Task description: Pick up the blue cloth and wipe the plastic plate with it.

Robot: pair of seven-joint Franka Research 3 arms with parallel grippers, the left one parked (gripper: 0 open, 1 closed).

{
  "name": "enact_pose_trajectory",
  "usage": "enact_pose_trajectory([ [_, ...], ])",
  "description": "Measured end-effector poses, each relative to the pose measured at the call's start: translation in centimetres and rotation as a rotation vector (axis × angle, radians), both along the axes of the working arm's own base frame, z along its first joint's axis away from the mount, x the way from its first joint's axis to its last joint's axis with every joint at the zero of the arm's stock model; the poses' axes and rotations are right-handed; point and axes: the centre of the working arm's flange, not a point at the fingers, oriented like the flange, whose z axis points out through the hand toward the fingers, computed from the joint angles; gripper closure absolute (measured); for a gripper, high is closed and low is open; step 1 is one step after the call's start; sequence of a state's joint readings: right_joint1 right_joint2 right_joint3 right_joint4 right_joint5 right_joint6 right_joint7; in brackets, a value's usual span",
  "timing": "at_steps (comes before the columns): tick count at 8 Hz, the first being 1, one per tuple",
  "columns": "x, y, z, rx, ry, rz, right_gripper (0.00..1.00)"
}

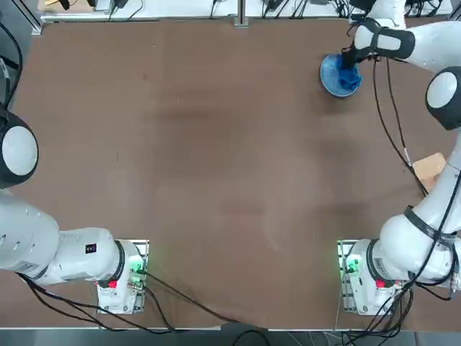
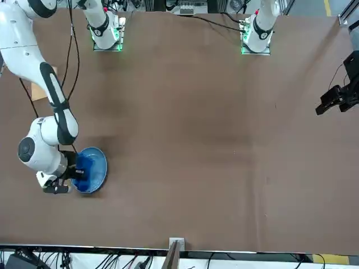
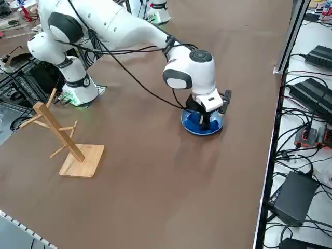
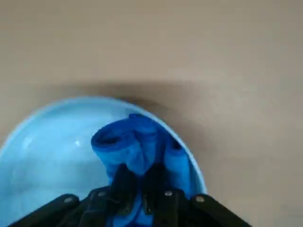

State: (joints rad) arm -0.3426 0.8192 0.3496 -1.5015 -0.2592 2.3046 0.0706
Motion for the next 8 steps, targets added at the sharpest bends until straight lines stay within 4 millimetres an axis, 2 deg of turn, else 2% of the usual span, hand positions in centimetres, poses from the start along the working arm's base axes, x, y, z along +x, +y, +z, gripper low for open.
enact_pose_trajectory([
  [1, -0.5, 0.0, 0.4, -0.010, 0.053, 0.004, 0.89],
  [3, -1.0, 1.3, 3.2, -0.018, 0.113, 0.000, 0.89],
  [5, -1.2, 5.9, 7.0, 0.012, 0.126, -0.049, 0.89],
  [8, -2.7, 14.8, 13.1, 0.027, 0.143, -0.102, 0.89],
])
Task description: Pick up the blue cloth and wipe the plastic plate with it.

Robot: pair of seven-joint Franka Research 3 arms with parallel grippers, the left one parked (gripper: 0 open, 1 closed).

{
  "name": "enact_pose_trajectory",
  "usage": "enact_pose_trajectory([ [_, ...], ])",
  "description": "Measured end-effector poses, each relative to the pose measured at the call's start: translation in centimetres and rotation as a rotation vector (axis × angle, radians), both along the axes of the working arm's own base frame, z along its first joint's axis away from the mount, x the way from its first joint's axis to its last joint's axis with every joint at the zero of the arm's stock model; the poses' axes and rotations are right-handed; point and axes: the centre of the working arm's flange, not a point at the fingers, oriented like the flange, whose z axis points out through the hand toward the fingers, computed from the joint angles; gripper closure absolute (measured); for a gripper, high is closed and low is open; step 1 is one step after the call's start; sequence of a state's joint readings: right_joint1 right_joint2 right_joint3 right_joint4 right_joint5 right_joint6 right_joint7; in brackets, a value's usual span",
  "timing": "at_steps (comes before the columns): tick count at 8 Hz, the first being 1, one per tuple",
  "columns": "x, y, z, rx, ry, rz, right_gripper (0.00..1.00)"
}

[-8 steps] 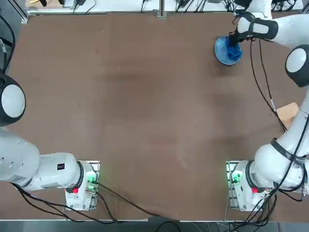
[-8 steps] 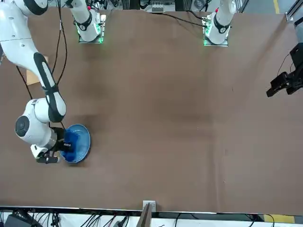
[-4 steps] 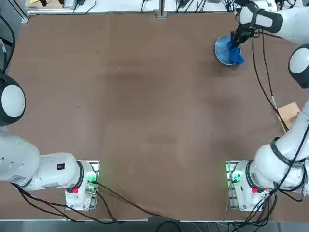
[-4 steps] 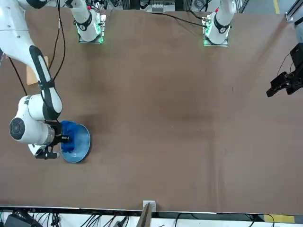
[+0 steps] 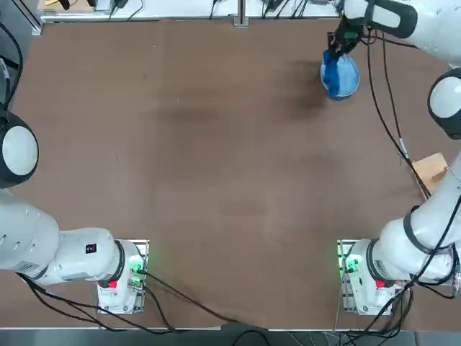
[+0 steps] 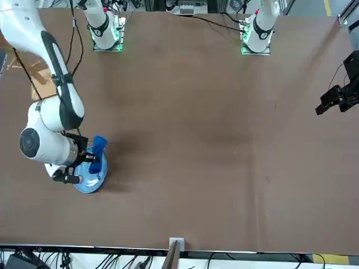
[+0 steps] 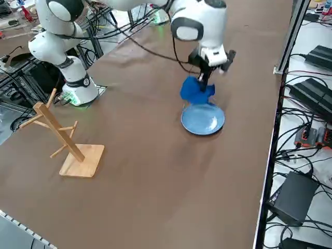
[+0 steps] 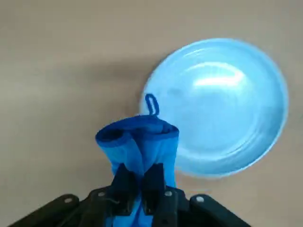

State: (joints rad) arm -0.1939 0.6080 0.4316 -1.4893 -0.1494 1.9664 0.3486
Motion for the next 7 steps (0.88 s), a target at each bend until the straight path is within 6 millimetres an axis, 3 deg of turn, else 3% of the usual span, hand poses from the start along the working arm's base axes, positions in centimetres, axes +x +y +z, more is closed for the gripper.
enact_pose_trajectory([
  [2, -1.8, 6.5, 3.1, 0.014, -0.001, -0.016, 0.89],
  [4, -3.8, 12.7, 4.1, 0.013, 0.005, -0.052, 0.89],
  [5, -5.0, 14.9, 4.1, 0.002, 0.017, -0.063, 0.89],
  [7, -7.8, 17.1, 2.7, -0.037, 0.060, -0.055, 0.89],
])
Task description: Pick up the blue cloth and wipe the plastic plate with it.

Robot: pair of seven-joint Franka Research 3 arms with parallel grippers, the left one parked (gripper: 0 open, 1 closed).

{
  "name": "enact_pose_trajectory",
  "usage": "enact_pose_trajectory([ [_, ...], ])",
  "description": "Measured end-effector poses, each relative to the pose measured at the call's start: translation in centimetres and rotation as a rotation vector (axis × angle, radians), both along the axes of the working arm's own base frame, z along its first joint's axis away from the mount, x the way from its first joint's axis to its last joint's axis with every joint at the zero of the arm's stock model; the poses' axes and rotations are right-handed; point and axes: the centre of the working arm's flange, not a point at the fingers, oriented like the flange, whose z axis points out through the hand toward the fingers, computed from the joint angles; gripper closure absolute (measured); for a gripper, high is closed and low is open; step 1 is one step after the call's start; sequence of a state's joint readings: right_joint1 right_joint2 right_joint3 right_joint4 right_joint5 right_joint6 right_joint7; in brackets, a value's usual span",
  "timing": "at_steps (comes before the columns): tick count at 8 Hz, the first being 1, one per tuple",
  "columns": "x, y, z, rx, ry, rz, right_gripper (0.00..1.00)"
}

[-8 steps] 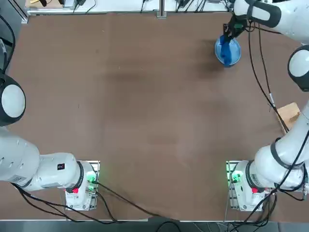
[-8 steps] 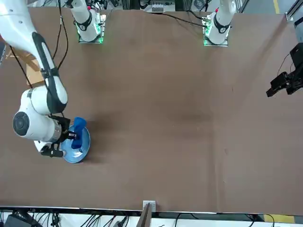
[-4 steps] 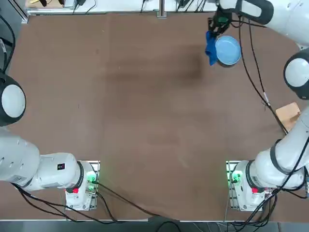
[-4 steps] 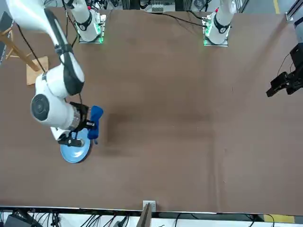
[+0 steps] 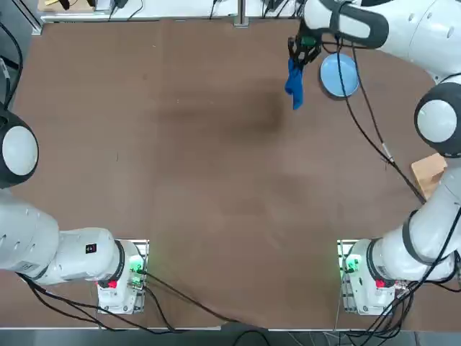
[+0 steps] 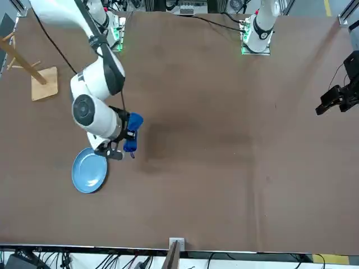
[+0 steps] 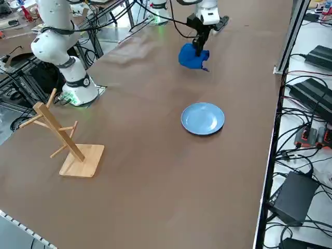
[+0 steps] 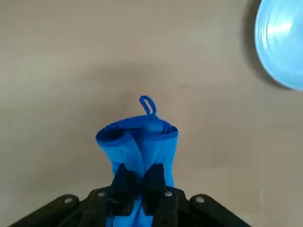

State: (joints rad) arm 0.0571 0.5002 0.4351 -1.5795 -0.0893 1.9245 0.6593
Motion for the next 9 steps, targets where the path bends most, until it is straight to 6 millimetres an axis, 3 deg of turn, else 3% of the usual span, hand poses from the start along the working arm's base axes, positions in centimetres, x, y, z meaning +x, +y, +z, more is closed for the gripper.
enact_pose_trajectory([
  [5, -7.7, 1.2, -5.8, -0.087, 0.095, 0.064, 0.89],
  [7, -8.8, 0.7, -8.2, -0.090, 0.089, 0.068, 0.89],
  [9, -8.8, 0.5, -9.0, -0.086, 0.083, 0.067, 0.80],
])
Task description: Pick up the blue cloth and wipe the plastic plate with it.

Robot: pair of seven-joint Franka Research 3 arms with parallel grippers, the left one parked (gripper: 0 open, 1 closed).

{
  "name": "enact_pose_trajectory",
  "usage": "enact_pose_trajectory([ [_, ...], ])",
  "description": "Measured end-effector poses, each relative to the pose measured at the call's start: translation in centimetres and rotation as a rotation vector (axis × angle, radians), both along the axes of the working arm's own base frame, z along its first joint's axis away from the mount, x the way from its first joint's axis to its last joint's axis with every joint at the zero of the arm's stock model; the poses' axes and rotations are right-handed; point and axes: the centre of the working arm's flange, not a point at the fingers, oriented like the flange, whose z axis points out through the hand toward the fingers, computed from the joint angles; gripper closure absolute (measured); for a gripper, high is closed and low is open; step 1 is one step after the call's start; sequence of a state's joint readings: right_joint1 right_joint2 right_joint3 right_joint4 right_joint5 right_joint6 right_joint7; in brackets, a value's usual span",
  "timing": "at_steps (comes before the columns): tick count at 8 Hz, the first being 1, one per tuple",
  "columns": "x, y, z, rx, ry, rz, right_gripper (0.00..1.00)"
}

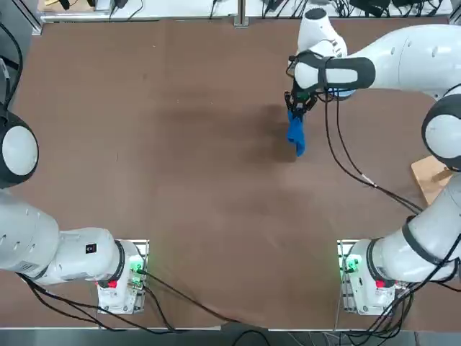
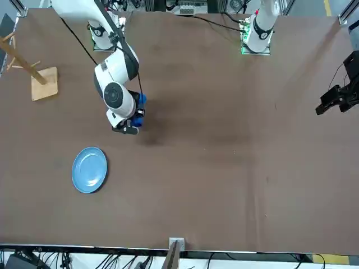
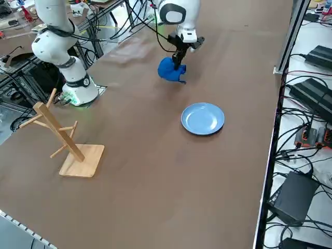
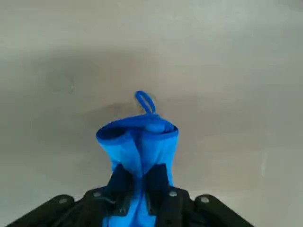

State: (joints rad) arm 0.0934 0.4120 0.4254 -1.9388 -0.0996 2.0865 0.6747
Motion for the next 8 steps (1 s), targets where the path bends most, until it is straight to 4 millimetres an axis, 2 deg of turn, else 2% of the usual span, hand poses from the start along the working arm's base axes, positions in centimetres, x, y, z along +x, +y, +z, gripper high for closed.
enact_pose_trajectory([
  [1, 0.2, 0.1, 0.3, 0.005, -0.010, -0.001, 0.77],
  [3, 1.2, 0.2, 1.5, 0.019, -0.039, -0.011, 0.45],
  [5, 2.8, -0.7, 2.8, 0.030, -0.070, -0.039, 0.10],
  [6, 3.8, -1.7, 3.4, 0.037, -0.086, -0.061, 0.00],
  [7, 5.2, -3.1, 4.0, 0.040, -0.109, -0.086, 0.00],
  [8, 6.9, -5.3, 4.8, 0.025, -0.146, -0.077, 0.00],
])
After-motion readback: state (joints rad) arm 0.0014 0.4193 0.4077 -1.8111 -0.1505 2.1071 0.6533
